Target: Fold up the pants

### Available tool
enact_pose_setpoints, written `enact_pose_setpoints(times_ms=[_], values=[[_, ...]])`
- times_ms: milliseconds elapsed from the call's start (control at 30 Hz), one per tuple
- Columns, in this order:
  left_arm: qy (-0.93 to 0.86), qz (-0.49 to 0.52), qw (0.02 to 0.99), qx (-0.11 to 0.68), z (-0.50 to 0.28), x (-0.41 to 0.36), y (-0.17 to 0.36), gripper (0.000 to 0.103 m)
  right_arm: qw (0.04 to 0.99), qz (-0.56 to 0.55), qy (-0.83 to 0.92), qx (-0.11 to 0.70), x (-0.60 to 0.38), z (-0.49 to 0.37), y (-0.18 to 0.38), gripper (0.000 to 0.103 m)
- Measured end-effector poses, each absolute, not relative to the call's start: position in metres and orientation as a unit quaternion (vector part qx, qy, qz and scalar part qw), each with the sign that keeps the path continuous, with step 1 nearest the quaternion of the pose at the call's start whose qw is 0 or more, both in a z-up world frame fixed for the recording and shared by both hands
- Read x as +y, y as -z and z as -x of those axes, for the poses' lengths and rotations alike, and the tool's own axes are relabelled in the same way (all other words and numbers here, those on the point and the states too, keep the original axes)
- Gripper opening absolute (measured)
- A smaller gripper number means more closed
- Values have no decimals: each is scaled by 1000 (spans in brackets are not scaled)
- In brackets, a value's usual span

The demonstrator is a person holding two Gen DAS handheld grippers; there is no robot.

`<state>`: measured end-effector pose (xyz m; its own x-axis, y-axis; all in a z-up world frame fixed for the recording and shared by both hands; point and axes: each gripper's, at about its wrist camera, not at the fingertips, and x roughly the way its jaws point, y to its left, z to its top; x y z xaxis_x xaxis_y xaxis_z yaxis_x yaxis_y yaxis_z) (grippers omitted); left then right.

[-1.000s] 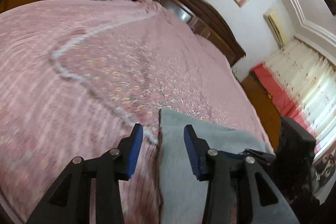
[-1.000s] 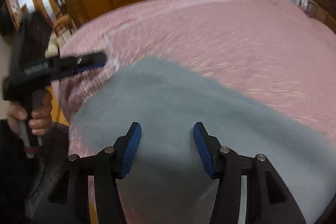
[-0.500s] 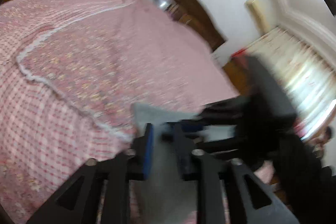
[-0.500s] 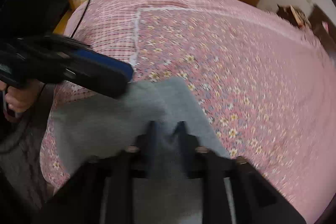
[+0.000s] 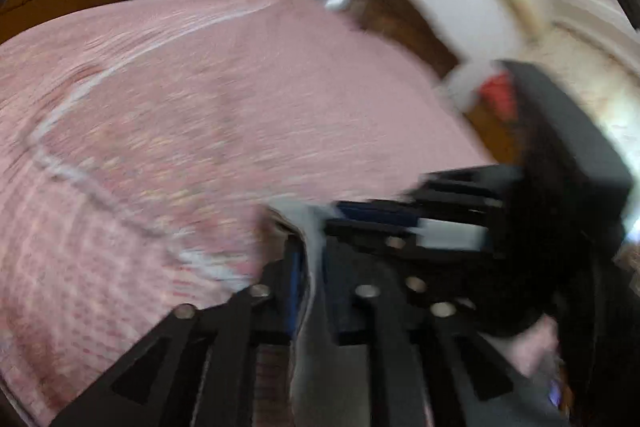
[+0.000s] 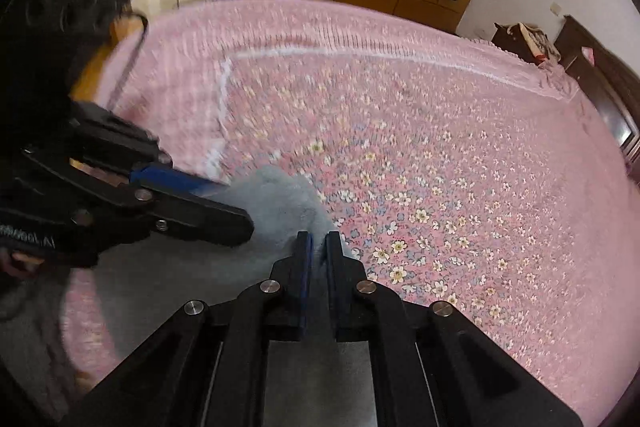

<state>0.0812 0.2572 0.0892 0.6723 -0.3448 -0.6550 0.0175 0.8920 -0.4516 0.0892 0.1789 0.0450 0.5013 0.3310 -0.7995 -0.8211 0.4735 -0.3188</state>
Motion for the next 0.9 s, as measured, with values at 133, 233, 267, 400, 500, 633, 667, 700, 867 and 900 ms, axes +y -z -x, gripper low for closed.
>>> enact_pose_setpoints(times_ms=[133,233,267,400,500,633,667,700,867,900], values=[[70,205,903,371,-79,245,-99,37,798,357,-361,324,186,-96,-43,4],[71,177,926,327,-67,226,-118,38,815,331,-353,319,181,-101,-54,2],[68,163,931,320,-68,222,-122,38,820,322,-347,321,181,-104,-54,2],[36,130,934,330,-66,207,-116,38,831,288,-335,338,167,-107,-52,22],[30,138,925,354,-59,217,-99,38,837,243,-346,348,126,-106,-63,26],[61,174,901,392,-86,231,-75,41,861,240,-273,356,31,-105,-80,48],[65,192,899,389,-92,236,-76,41,870,239,-239,360,0,-107,-83,58],[72,210,896,384,-97,239,-75,41,878,230,-208,365,-30,-110,-87,65],[69,214,897,380,-121,241,-80,6,879,152,-182,415,-102,-116,-86,57],[67,212,900,376,-121,239,-82,5,871,145,-203,422,-102,-115,-83,23]])
